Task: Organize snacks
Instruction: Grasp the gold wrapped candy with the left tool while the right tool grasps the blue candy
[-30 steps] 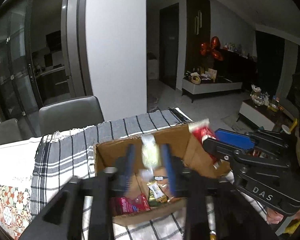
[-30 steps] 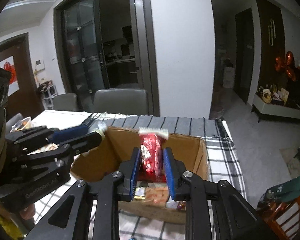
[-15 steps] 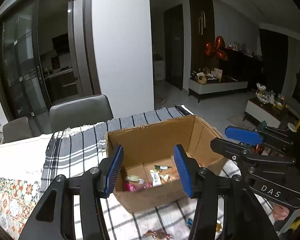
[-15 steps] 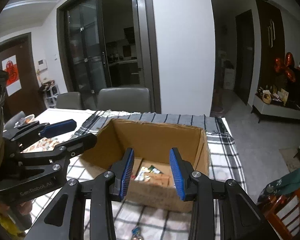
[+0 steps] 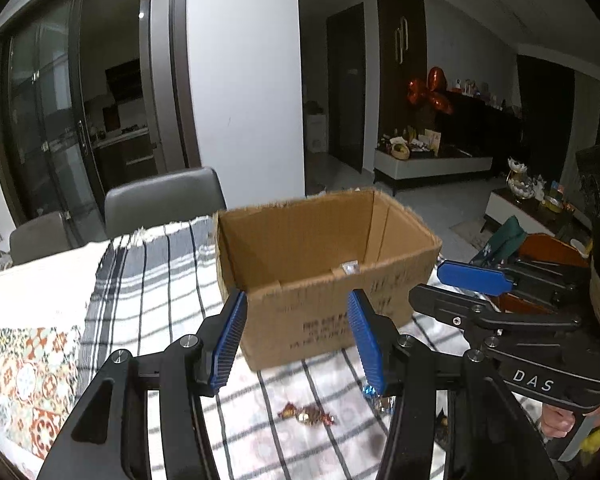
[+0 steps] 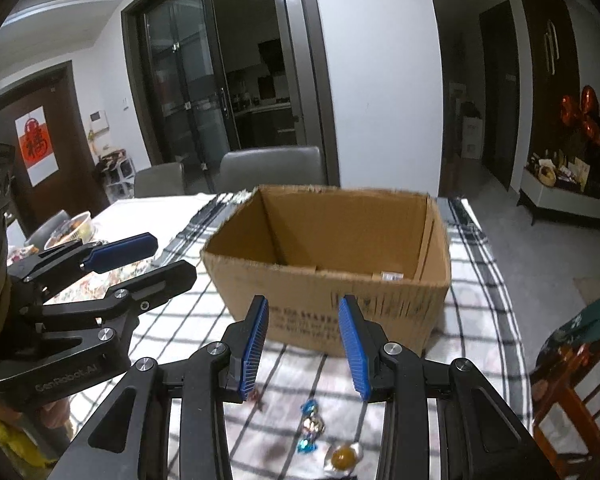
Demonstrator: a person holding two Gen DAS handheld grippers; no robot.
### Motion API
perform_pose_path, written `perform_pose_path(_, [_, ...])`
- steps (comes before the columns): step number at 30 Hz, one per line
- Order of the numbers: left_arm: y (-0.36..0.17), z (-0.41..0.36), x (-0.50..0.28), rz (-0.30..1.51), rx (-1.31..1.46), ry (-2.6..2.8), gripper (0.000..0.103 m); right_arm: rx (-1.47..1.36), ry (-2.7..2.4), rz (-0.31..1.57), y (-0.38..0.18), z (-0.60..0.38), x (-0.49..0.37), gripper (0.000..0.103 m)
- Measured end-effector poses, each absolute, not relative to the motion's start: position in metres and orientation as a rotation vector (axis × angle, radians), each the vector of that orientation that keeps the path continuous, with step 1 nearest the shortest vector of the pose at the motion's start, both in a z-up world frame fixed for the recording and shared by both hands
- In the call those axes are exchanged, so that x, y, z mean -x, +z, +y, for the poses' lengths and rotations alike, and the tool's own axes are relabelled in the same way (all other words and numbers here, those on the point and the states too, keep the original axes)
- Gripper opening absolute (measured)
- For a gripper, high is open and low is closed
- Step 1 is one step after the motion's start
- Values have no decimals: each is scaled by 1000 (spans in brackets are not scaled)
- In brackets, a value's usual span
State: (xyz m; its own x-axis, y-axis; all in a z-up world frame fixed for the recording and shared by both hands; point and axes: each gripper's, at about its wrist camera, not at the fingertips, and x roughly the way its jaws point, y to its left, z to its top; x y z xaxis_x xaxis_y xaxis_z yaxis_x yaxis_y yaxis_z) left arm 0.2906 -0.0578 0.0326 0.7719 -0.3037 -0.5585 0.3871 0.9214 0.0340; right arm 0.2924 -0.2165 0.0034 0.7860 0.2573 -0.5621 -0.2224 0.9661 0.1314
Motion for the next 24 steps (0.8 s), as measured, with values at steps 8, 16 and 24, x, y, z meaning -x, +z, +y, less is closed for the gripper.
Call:
perform_pose_path(8, [1,-54,-284,657,-134,-381,51,-75,262,692,-28,-213,-285,38])
perform_pose_path(16, [-36,-51,-278,746,-123,-380,51,-78,256,766,-61,-210,-282,38])
perform_pose_path(24, [-74,-47,-279,846,-115,-383,51,-92,258,842,-93,-207,-279,38])
